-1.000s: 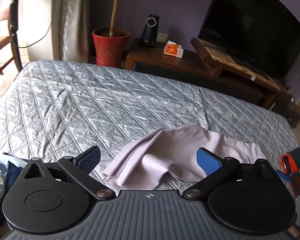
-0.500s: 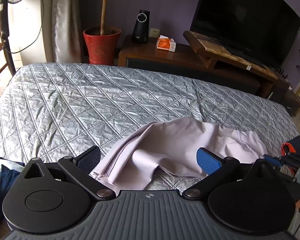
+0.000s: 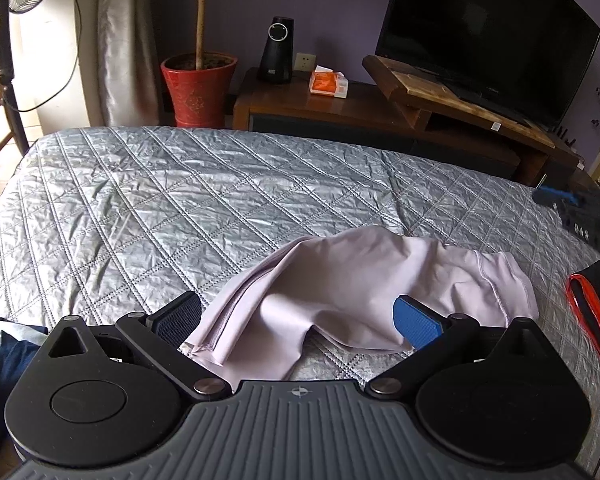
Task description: Fold clothes
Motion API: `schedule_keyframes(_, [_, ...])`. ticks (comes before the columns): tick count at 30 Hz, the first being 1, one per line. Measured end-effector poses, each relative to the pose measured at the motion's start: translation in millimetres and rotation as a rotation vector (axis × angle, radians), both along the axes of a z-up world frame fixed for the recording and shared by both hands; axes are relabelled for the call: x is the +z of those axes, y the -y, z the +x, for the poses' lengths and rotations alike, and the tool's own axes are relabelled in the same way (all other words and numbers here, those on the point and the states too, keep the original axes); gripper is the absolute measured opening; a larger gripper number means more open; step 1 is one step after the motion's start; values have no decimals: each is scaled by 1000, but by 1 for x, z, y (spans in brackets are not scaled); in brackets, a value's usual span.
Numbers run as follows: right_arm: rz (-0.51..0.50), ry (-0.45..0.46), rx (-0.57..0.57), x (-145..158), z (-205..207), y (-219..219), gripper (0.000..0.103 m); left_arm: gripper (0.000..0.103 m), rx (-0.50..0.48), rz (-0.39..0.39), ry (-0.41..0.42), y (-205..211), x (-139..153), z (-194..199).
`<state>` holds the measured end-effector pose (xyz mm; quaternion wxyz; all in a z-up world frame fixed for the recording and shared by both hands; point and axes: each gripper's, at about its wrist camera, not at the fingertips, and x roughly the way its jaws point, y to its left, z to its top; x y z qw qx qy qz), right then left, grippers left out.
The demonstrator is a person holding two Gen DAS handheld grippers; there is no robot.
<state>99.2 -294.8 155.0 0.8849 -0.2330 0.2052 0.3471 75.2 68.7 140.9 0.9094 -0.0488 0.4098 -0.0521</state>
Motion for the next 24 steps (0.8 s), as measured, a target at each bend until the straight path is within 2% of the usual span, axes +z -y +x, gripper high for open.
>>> schedule_keyframes(2, [-71,55,87,-4,-12,-4,14,103,10,-9,0,-4,1,1])
schedule_keyframes(4, [-197,84,220,-21,-38,-10,31,103,20,-18,1,-8,2,2])
schedule_keyframes(6, [-301,100,321,-43,-65,-7,33,103,26,-28,4,-10,3,1])
schedule_keyframes(11, [-388,53,303,-76,-82,14,33,103,25,-15,0,-10,2,0])
schedule_keyframes(15, [-447,48,327,-88,-84,9,36,103,19,-14,0,-8,2,1])
schedule_keyframes(24, [-428,66,287,-100,-74,2,44,103,19,-8,-6,-6,-1,1])
